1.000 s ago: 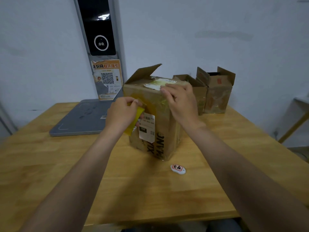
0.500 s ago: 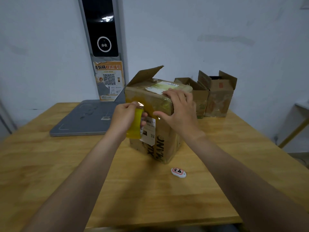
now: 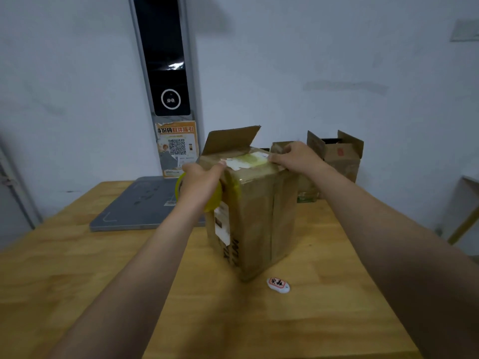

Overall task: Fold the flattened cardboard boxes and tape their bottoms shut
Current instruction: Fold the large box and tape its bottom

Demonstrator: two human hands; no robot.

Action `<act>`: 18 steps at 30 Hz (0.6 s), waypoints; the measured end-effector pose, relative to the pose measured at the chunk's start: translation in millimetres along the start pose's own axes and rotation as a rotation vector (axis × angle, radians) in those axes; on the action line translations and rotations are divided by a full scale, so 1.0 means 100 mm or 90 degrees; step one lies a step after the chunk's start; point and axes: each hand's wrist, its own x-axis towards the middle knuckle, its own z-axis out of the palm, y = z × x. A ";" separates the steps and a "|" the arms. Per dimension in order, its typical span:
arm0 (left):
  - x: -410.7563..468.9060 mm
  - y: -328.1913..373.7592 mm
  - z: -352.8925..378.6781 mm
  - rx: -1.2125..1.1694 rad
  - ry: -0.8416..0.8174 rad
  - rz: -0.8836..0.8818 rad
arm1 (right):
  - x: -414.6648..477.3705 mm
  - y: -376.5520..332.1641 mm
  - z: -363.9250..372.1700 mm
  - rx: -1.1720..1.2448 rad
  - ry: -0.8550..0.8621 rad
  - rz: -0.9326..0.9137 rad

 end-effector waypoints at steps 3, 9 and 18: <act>0.06 -0.04 -0.04 0.033 -0.005 -0.009 | -0.09 0.05 -0.03 0.029 -0.087 0.062; 0.07 0.05 -0.02 0.040 0.006 0.006 | -0.21 0.06 -0.01 0.068 -0.091 0.046; 0.10 0.01 -0.10 0.057 0.035 0.159 | -0.41 0.27 0.07 0.231 0.033 -0.055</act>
